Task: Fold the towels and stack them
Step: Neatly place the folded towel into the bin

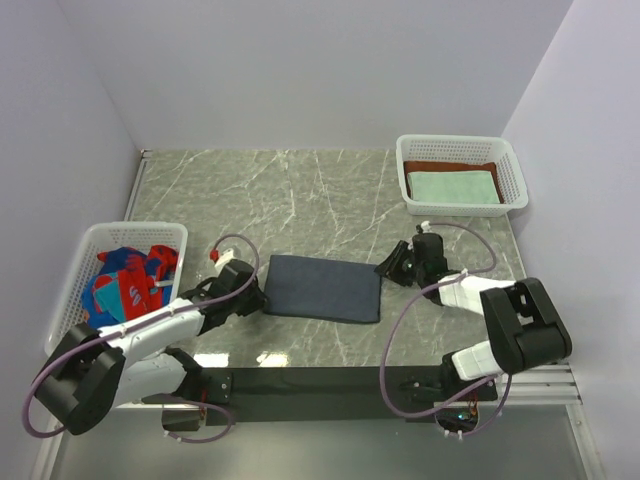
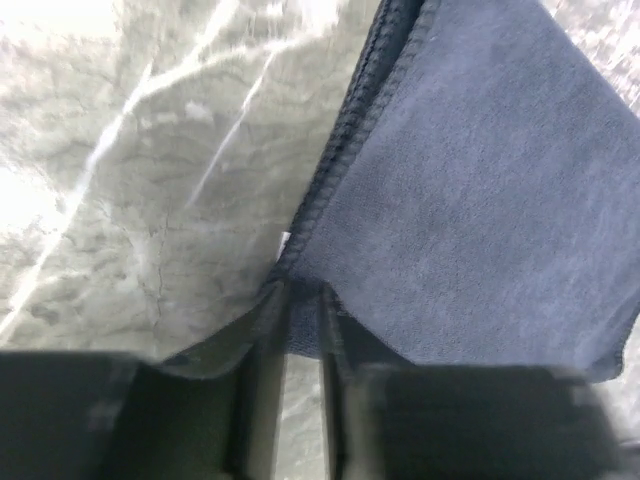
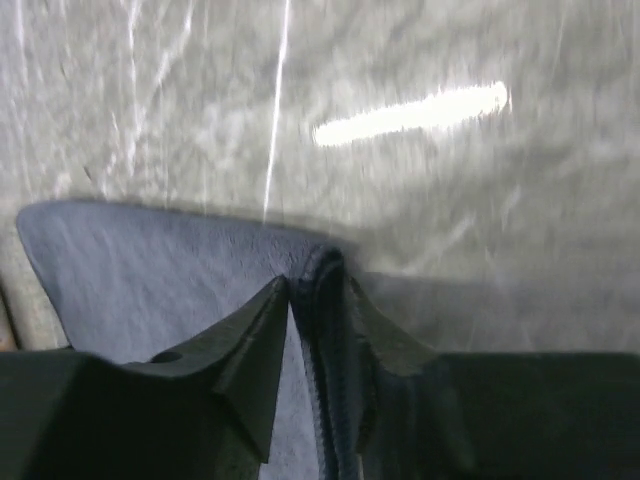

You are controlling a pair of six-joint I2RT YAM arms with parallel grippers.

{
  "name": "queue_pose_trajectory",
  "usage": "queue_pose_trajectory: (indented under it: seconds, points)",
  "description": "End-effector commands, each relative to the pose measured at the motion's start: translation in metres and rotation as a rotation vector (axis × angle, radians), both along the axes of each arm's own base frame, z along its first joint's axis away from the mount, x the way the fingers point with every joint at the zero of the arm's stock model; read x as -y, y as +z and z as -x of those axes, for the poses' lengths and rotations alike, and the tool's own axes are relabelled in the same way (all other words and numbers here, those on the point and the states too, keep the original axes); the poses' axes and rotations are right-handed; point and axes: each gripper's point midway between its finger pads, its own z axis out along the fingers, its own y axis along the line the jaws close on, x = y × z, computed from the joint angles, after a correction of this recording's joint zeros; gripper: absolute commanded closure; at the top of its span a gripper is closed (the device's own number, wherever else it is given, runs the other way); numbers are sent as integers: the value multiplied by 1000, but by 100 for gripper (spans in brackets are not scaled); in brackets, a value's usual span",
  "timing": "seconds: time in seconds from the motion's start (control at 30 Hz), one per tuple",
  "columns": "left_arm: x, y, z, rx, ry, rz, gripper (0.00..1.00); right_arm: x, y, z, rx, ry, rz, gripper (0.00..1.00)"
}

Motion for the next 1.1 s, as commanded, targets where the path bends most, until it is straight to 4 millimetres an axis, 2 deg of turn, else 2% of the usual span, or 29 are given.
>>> queue_pose_trajectory:
  seconds: [0.0, 0.03, 0.1, 0.13, 0.17, 0.2, 0.23, 0.27, 0.3, 0.33, 0.37, 0.4, 0.43, 0.5, 0.53, 0.57, 0.6, 0.63, 0.77, 0.8, 0.87, 0.93, 1.0, 1.07]
  points:
    - [-10, 12, -13, 60, 53, -46, 72, 7, 12, -28, 62, -9, -1, 66]
    - [-9, 24, -20, 88, 53, -52, 68, 8, 16, -31, 61, -7, 1, 66]
    - [-13, 38, -25, 128, 20, -110, 50, 9, 32, -34, 95, 12, 6, 66]
    - [-7, 57, -33, 172, 5, -108, 41, 11, 37, -33, 94, 17, 25, 65]
    - [-4, 65, -34, 203, -51, -143, 26, 14, 43, -33, 103, 14, 39, 62]
    - [0, 83, -40, 234, -61, -156, 20, 20, 57, -35, 137, -7, 67, 59]
    - [3, 89, -42, 241, -78, -178, 16, 27, 59, -30, 112, -10, 109, 57]
    - [14, 97, -40, 260, -122, -193, 11, 32, 65, -29, 122, -24, 132, 50]
    - [18, 104, -41, 282, -160, -229, 10, 43, 75, -28, 140, -66, 177, 47]
    - [29, 115, -44, 294, -195, -242, 10, 50, 76, -20, 109, -73, 213, 44]
    - [46, 120, -37, 315, -275, -262, 11, 57, 79, -17, 109, -95, 238, 35]
    - [56, 124, -35, 321, -313, -271, 11, 62, 90, -14, 128, -115, 251, 30]
    - [72, 129, -35, 319, -358, -277, 11, 72, 88, -7, 103, -146, 294, 20]
    - [104, 130, -19, 324, -486, -281, 10, 81, 97, -1, 121, -174, 315, 13]
    - [121, 141, -18, 343, -516, -268, 10, 89, 94, 6, 101, -195, 346, 11]
    - [141, 127, -5, 324, -601, -296, 11, 92, 95, 9, 98, -201, 359, 8]
    - [157, 134, -1, 341, -641, -286, 12, 97, 98, 12, 103, -220, 373, 8]
    - [174, 117, 10, 315, -707, -309, 12, 104, 96, 18, 89, -242, 400, 7]
    - [219, 99, 28, 320, -819, -374, 13, 113, 90, 29, 80, -286, 409, 6]
    - [224, 93, 32, 313, -845, -400, 14, 112, 94, 31, 102, -295, 392, 7]
    - [244, 80, 41, 309, -903, -448, 18, 111, 87, 36, 100, -299, 370, 7]
    - [256, 70, 44, 300, -926, -497, 22, 108, 85, 39, 106, -294, 342, 7]
    - [267, 68, 49, 307, -952, -502, 29, 105, 87, 40, 120, -290, 324, 7]
    - [271, 55, 51, 288, -968, -522, 34, 104, 84, 42, 118, -288, 315, 7]
